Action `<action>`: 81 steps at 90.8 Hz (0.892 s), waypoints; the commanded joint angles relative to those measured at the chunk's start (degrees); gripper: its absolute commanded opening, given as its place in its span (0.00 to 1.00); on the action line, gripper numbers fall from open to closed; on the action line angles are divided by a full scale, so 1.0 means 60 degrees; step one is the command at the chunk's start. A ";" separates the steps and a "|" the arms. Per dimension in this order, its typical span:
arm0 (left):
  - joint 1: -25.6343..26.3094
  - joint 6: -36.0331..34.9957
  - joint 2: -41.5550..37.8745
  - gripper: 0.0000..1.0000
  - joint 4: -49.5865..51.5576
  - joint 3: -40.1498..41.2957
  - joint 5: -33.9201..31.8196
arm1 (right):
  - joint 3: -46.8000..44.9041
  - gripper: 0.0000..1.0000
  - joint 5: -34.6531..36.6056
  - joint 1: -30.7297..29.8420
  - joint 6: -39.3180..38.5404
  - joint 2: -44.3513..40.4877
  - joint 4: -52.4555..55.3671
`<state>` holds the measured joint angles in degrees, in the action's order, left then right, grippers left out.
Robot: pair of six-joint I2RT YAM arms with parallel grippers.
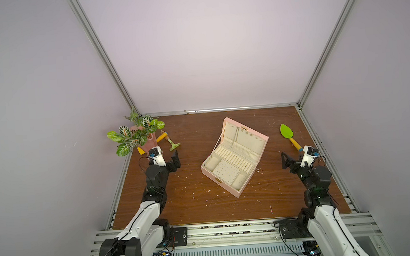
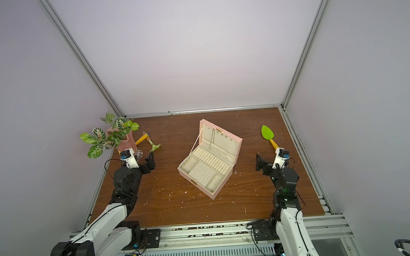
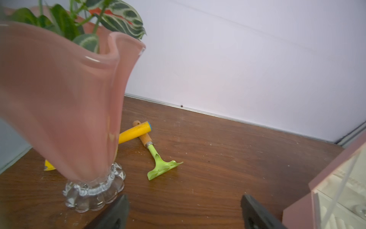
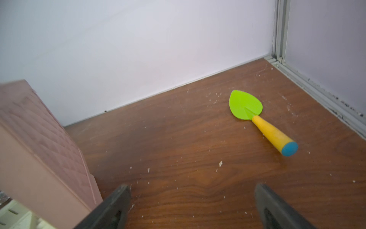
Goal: Put jewelry chain into jewelry box
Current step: Reset both arms
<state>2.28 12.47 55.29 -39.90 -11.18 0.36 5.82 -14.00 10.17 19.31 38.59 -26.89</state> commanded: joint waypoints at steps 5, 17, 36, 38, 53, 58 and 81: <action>-0.0119 -0.0439 0.0982 0.99 -0.1820 0.0249 -0.1128 | 0.0142 0.99 0.0501 -0.0082 -0.0610 0.1104 -0.2277; -0.0120 -0.0653 0.2441 0.98 -0.2805 0.0113 -0.1452 | 0.0087 0.99 0.0766 -0.0409 -0.1251 0.2241 -0.3522; -0.0123 -0.1531 0.3573 0.98 -0.3780 -0.0075 -0.1401 | -0.0406 0.99 0.1852 -0.1612 -0.2745 0.3137 -0.5228; -0.0122 -0.1736 0.3691 0.98 -0.4281 0.0075 -0.1336 | -0.0401 0.99 0.1924 -0.1671 -0.2866 0.3245 -0.5310; -0.0184 -0.2322 0.5526 0.98 -0.6535 0.0274 0.0085 | -0.0251 0.99 0.1989 -0.1736 -0.3017 0.4832 -0.6601; -0.0204 -0.2263 0.5385 0.98 -0.6315 0.0255 0.0054 | -0.0197 0.99 0.1886 -0.1763 -0.3157 0.5415 -0.7345; -0.0225 -0.1932 0.5434 0.98 -0.5362 -0.0226 -0.0600 | 0.0812 1.00 0.1570 -0.1974 -0.3757 0.8208 -0.8589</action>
<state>1.76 0.80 87.83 -71.44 -11.51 -2.13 6.37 -4.51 -0.97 -0.75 85.82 -74.52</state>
